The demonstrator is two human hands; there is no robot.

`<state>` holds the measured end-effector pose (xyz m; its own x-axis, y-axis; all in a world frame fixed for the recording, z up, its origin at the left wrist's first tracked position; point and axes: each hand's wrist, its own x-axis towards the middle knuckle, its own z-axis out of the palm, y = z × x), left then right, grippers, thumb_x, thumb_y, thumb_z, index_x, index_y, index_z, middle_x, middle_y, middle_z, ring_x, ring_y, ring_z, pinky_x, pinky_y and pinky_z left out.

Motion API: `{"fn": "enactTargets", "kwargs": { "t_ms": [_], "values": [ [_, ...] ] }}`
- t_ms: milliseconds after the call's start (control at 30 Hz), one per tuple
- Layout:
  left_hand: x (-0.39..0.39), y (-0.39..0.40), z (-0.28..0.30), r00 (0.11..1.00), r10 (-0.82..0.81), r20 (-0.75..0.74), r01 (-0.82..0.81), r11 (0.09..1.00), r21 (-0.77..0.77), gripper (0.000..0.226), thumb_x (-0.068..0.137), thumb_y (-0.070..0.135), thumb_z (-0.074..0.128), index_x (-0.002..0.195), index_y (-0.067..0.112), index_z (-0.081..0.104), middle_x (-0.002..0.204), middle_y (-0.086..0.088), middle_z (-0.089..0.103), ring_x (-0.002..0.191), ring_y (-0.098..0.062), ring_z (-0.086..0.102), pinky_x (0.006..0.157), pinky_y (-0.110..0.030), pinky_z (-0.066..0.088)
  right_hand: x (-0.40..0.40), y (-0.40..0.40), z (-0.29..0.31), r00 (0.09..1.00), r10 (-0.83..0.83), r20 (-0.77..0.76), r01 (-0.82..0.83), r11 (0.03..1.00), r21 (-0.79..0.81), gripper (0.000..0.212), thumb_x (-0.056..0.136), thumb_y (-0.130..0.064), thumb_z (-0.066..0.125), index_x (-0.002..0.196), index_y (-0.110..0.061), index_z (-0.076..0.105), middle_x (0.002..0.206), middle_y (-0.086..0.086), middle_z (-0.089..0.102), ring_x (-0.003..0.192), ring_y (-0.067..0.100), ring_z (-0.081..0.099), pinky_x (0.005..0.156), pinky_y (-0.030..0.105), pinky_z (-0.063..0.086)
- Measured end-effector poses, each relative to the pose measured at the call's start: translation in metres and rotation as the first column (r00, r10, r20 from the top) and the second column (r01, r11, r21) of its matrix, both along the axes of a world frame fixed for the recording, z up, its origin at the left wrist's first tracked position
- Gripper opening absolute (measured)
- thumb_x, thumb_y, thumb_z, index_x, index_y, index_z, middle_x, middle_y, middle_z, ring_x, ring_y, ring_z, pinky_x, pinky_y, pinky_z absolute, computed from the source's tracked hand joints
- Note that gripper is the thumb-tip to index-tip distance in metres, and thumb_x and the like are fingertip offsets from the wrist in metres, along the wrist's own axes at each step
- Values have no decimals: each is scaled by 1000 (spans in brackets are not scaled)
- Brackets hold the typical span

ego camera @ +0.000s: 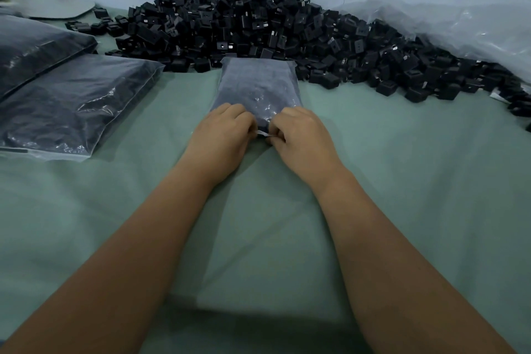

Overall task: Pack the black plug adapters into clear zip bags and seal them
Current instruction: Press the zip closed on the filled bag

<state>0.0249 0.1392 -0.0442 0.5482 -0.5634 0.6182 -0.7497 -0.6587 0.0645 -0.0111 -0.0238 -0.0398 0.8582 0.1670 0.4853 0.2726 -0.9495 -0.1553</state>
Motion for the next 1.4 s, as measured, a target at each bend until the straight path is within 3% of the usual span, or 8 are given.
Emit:
{"fn": "enactTargets", "kwargs": {
  "t_ms": [233, 400, 567, 700, 967, 1233, 1400],
  "values": [
    [2, -1, -4, 999, 28, -17, -28, 999, -30, 7, 89, 0, 62, 84, -5, 61, 83, -23, 59, 77, -39, 55, 67, -46, 43, -2, -2, 1, 994, -75, 84, 75, 997, 11, 13, 81, -15, 71, 78, -6, 62, 81, 10, 60, 81, 27, 52, 76, 34, 38],
    [3, 2, -5, 996, 28, -86, -33, 997, -62, 11, 91, 8, 63, 89, -3, 63, 90, -21, 60, 85, -38, 55, 73, -45, 43, -2, -2, 1, 998, -60, 29, 59, 998, 38, 14, 83, -17, 69, 78, -6, 62, 80, 9, 59, 81, 26, 52, 77, 34, 39],
    [-1, 10, 0, 995, 36, -89, -42, 997, -72, 19, 78, 17, 78, 90, 4, 69, 89, -11, 65, 85, -32, 58, 71, -35, 43, -3, -5, 0, 998, -49, 42, 46, 997, 69, 9, 74, -10, 71, 75, -11, 63, 76, 2, 56, 78, 22, 50, 69, 25, 29],
    [-2, 13, 3, 995, 35, -94, -43, 996, -82, 26, 72, 20, 82, 90, 6, 70, 88, -9, 65, 84, -31, 58, 71, -35, 42, -3, -5, -2, 996, -48, 82, 43, 997, 60, 9, 71, -10, 68, 77, -15, 62, 77, -1, 55, 78, 20, 49, 70, 23, 25],
    [-5, 7, 4, 998, -27, -58, 26, 999, -30, 7, 79, 9, 74, 81, 2, 72, 81, -14, 65, 76, -34, 59, 65, -40, 47, -2, 3, -1, 994, 5, 110, -1, 999, -39, 3, 74, -14, 65, 76, -13, 67, 77, 2, 58, 79, 23, 51, 70, 24, 26],
    [-3, 5, 3, 996, -63, -59, 60, 997, -55, 7, 79, 3, 68, 75, -1, 71, 77, -18, 65, 73, -37, 60, 61, -44, 50, 1, 5, -3, 991, 8, 136, 1, 997, -71, 6, 74, -7, 65, 78, -10, 69, 78, 5, 62, 80, 27, 54, 70, 28, 31],
    [-5, 5, 5, 994, -57, -92, 46, 993, -110, 6, 77, 0, 75, 72, -2, 71, 75, -17, 64, 70, -36, 59, 56, -47, 50, 0, 3, -1, 986, 7, 165, 1, 999, -48, 3, 75, -9, 68, 77, -11, 70, 75, 5, 62, 78, 27, 56, 69, 29, 33]
  ]
}}
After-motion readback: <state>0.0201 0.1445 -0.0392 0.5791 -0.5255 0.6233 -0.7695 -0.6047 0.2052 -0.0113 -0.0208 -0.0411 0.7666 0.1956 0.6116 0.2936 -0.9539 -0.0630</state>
